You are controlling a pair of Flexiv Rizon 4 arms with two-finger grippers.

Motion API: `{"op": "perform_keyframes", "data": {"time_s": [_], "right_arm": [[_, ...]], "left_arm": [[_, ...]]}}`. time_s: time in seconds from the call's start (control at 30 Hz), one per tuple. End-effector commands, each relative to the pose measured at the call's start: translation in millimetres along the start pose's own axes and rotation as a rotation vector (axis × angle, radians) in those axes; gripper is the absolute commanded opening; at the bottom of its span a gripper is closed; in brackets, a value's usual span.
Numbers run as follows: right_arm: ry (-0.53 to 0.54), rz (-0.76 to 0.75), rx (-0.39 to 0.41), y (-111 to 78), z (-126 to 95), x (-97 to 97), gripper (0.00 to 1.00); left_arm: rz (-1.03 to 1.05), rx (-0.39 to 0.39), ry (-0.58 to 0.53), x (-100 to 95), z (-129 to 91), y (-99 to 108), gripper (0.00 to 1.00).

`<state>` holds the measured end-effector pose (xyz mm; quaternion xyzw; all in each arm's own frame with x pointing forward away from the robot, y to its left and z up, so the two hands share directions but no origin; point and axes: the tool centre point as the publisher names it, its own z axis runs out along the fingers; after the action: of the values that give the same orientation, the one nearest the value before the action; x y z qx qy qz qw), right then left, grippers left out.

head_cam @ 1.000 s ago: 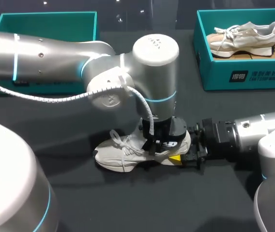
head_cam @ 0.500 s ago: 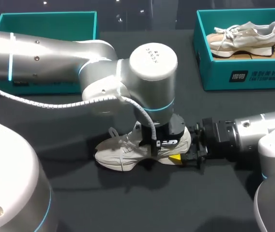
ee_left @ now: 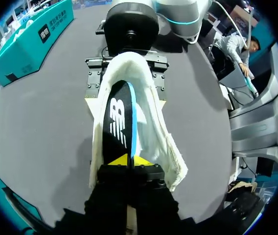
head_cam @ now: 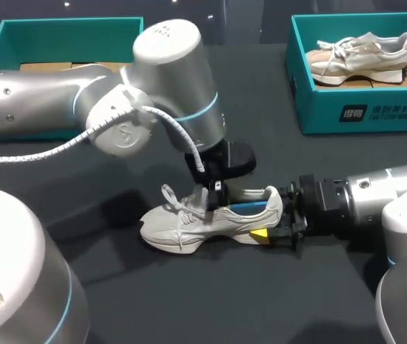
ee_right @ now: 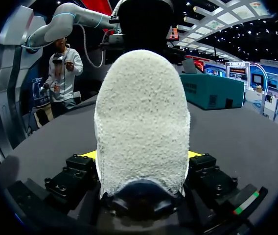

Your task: Take the shoe out of the shoebox, open the shoe tongue, remove and reinsert the insole, then place the shoe into the shoebox

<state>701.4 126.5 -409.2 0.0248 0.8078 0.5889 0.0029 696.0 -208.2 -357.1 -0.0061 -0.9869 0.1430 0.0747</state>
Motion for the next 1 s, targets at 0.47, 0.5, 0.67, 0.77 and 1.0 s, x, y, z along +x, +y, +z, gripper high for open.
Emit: {"op": "perform_keyframes", "data": {"time_s": [0.47,0.5,0.67,0.77,1.0], "right_arm": [[-0.002,0.0,0.004,-0.9,2.0,2.2,0.0],[-0.002,0.0,0.004,-0.9,2.0,2.2,0.0],[-0.002,0.0,0.004,-0.9,2.0,2.2,0.0],[-0.002,0.0,0.004,-0.9,2.0,2.2,0.0],[-0.002,0.0,0.004,-0.9,2.0,2.2,0.0]], "left_arm": [[-0.009,0.237,0.073,2.5,-28.4,1.8,0.0],[-0.015,0.248,0.083,2.0,-29.2,2.7,0.0],[-0.019,0.284,0.078,1.9,-33.9,3.6,0.0],[-0.025,0.321,0.08,2.2,-39.5,2.2,0.0],[-0.027,0.383,0.078,4.2,-48.8,-4.8,0.0]]}}
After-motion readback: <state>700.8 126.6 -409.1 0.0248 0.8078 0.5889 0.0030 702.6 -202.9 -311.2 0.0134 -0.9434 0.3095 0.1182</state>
